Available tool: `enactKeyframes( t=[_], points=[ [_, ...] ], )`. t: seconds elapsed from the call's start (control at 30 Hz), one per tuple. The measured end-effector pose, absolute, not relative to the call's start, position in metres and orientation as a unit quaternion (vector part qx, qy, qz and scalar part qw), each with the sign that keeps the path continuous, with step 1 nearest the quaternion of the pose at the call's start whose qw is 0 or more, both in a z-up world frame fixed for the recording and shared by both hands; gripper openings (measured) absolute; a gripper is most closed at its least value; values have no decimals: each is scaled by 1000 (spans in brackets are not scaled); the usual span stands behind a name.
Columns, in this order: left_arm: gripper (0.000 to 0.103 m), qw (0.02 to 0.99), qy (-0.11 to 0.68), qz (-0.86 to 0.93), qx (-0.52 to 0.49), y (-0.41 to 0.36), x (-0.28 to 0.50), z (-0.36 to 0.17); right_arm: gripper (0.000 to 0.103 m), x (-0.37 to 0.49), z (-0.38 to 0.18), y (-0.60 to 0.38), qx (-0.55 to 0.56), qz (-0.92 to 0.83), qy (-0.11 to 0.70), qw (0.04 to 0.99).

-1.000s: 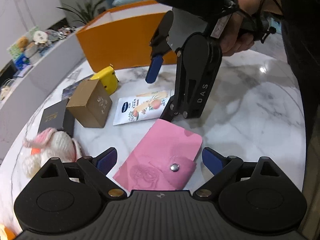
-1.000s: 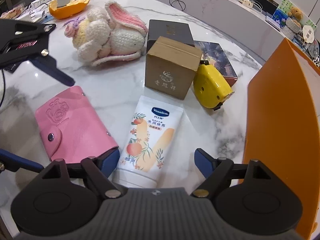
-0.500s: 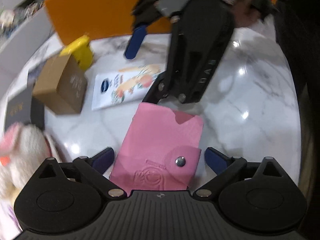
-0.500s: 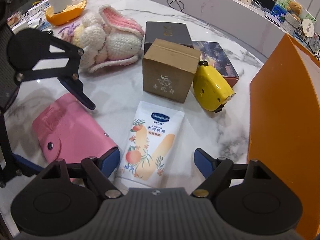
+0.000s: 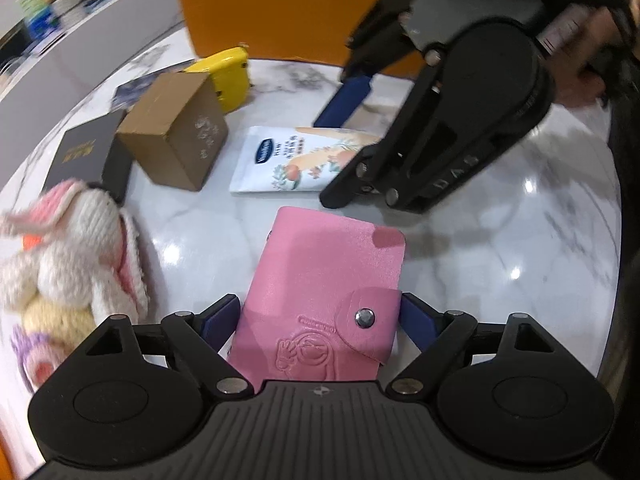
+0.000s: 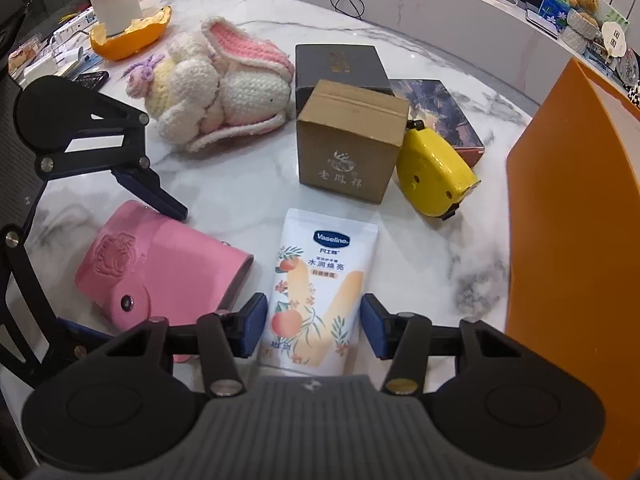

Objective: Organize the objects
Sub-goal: 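Grasp the pink wallet with the left tool while the right tool grasps the Vaseline tube, then lift the wallet and tube and carry them over the orange box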

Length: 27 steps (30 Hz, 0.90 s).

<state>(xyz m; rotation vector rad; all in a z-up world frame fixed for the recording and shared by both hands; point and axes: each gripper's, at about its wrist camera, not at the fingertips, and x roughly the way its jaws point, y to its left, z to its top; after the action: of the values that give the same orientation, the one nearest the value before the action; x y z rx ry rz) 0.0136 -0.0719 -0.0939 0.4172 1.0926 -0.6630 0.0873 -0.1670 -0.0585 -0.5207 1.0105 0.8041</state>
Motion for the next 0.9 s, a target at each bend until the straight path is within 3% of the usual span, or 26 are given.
enactKeyframes(
  t=[0.43, 0.9],
  points=[
    [98, 814, 501, -271, 116, -63, 6, -78, 51, 83, -28, -175, -229, 363, 434, 792],
    [97, 838, 485, -232, 97, -54, 10, -73, 44, 77, -7, -183, -222, 360, 415, 806]
  ],
)
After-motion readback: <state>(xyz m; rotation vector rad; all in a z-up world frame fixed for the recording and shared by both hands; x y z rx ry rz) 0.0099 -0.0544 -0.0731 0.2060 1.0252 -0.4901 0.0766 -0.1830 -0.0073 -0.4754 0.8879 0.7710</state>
